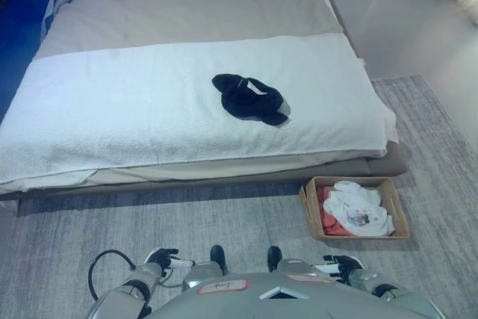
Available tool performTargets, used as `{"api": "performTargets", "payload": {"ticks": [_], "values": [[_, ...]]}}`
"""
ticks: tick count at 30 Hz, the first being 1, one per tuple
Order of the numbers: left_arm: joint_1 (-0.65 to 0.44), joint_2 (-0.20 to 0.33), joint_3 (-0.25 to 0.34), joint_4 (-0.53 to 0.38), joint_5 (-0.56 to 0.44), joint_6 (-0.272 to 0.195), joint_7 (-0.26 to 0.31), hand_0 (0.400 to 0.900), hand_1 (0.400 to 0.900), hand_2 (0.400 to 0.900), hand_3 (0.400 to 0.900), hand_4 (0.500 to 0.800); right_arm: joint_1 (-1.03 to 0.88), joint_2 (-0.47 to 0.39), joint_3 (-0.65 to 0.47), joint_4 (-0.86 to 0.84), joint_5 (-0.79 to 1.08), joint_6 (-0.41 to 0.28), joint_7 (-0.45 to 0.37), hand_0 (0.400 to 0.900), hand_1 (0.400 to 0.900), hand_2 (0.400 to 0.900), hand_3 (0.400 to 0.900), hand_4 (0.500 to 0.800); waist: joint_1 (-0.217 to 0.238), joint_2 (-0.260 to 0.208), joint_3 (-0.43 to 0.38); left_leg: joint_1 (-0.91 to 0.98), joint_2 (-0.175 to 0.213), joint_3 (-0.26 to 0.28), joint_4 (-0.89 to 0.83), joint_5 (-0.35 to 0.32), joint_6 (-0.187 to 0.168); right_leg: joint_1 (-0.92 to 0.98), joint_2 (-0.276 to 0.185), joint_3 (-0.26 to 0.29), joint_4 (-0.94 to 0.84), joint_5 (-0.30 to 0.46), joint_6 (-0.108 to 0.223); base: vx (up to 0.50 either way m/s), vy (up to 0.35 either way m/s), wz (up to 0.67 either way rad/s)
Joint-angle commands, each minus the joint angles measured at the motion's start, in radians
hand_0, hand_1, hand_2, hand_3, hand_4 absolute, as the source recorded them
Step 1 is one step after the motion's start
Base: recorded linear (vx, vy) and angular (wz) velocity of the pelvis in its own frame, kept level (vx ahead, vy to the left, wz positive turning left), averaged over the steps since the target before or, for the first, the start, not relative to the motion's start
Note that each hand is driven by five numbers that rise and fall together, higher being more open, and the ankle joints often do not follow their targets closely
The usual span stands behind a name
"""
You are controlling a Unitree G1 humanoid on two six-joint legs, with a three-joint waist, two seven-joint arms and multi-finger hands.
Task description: Put the clothes on the bed into the basket.
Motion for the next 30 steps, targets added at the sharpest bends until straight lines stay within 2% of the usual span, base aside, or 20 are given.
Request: {"api": "performTargets", "payload": {"ticks": [1, 30], "values": [[-0.063, 0.010, 0.020, 0.046, -0.003, 0.000, -0.003, 0.900, 0.900, 0.900, 0.900, 0.800, -0.047, -0.025, 0.031, 0.067, -0.019, 0.001, -0.001, 0.900, 0.900, 0.900, 0.900, 0.800, 0.018, -0.026, 0.033, 0.043, -0.009, 0.005, 0.006, -0.109, -0.017, 0.015, -0.038, -0.025, 0.004, -0.049, 0.051, 0.00, 0.000, 0.00], [-0.060, 0.020, 0.030, 0.060, 0.012, 0.001, 0.006, 0.900, 0.900, 0.900, 0.900, 0.800, -0.048, -0.028, 0.026, 0.076, -0.019, 0.004, 0.001, 0.900, 0.900, 0.900, 0.900, 0.800, 0.020, -0.024, 0.031, 0.044, -0.008, 0.002, 0.006, -0.110, -0.019, 0.019, -0.037, -0.032, 0.004, -0.055, 0.049, 0.00, 0.000, 0.00]]}}
